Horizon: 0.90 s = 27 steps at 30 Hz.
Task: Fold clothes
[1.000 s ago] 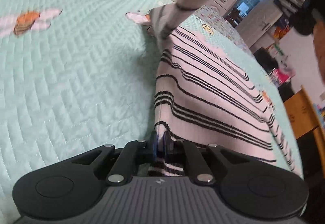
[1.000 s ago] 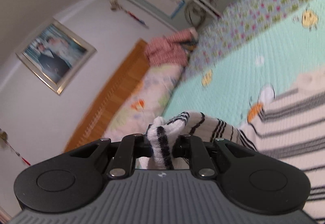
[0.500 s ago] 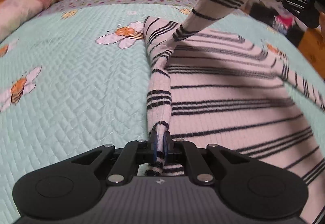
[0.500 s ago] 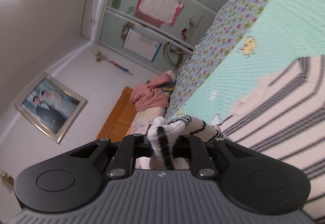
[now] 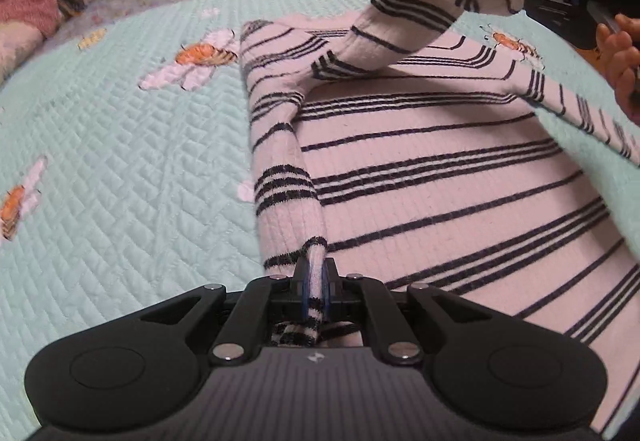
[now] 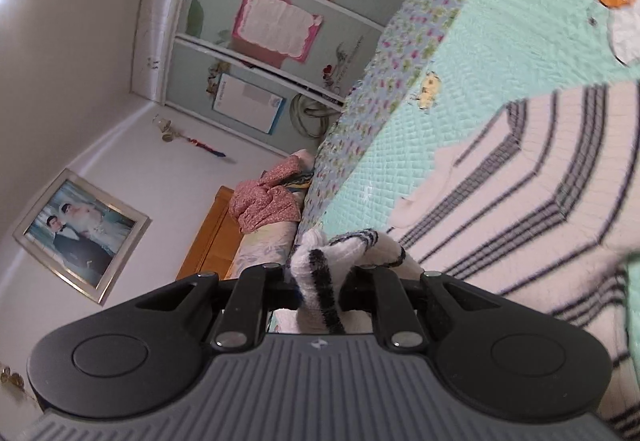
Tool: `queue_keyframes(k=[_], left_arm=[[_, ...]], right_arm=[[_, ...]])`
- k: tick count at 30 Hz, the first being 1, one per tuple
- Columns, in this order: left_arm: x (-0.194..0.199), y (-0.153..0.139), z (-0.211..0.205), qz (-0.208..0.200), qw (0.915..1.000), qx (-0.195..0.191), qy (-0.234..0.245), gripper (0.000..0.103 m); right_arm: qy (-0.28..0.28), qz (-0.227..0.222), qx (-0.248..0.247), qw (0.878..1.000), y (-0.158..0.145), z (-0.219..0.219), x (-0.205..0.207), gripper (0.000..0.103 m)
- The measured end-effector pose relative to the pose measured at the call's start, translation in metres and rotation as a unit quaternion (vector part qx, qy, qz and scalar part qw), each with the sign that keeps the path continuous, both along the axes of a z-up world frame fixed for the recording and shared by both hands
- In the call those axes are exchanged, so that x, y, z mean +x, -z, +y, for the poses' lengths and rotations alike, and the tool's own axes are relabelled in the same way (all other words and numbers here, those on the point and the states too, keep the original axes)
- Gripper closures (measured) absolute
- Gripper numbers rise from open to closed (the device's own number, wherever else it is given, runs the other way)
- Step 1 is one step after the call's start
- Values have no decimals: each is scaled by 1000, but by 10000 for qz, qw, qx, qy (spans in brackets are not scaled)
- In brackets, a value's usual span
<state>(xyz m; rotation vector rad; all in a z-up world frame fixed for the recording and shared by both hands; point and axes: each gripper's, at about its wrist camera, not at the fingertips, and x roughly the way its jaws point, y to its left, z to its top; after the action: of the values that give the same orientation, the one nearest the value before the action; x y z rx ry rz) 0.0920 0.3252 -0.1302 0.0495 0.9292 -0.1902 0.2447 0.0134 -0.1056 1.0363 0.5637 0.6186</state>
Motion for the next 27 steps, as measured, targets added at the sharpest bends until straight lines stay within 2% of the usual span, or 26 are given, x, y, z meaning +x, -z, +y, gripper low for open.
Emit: queue_keyframes(k=[7,9,11,13,15,16,17,18,19,23,24,25,26,27], left_arm=[[9,-21,-18,138,9959,-876,182,98],[14,-9,-27,358,9938,-1037,189,98],[21,6,-36,588,9910,-1184,188,97],[27,20,-45,819,9876,-1330,188,91],[23,24,-43,737,9852,-1547,96,89],[21,25,-42,681,9838,-1659,47,77],[18,24,-37,636,9798,-1897,36,68],[13,22,-32,561,9744,-2178,46,55],[8,17,-25,440,9702,-2384,6,50],[-21,-2,6,-175,9515,-3048,-372,49],[-28,-6,14,-282,9482,-3125,-495,47],[-35,-9,22,-383,9450,-3189,-618,45],[-40,-12,27,-387,9490,-3051,-688,45],[-45,-15,31,-371,9542,-2872,-748,45]], right_arm=[[-90,-541,-21,9985,-39,-1,18,87],[-20,-699,-66,9975,-47,-5,21,87],[78,-676,-188,9975,-46,-10,24,87],[166,-465,-399,9980,-34,-16,28,87],[273,-103,-601,9978,-16,-22,30,86],[333,81,-694,9970,-4,-25,31,86],[348,232,-773,9961,7,-27,31,86],[366,367,-837,9951,18,-28,31,86],[385,502,-900,9939,28,-30,31,85],[402,758,-895,9923,55,-28,25,82],[406,821,-893,9918,61,-28,24,80],[416,866,-883,9915,66,-28,23,72],[482,946,-925,9900,70,-30,19,61],[553,1029,-970,9884,74,-32,14,56]])
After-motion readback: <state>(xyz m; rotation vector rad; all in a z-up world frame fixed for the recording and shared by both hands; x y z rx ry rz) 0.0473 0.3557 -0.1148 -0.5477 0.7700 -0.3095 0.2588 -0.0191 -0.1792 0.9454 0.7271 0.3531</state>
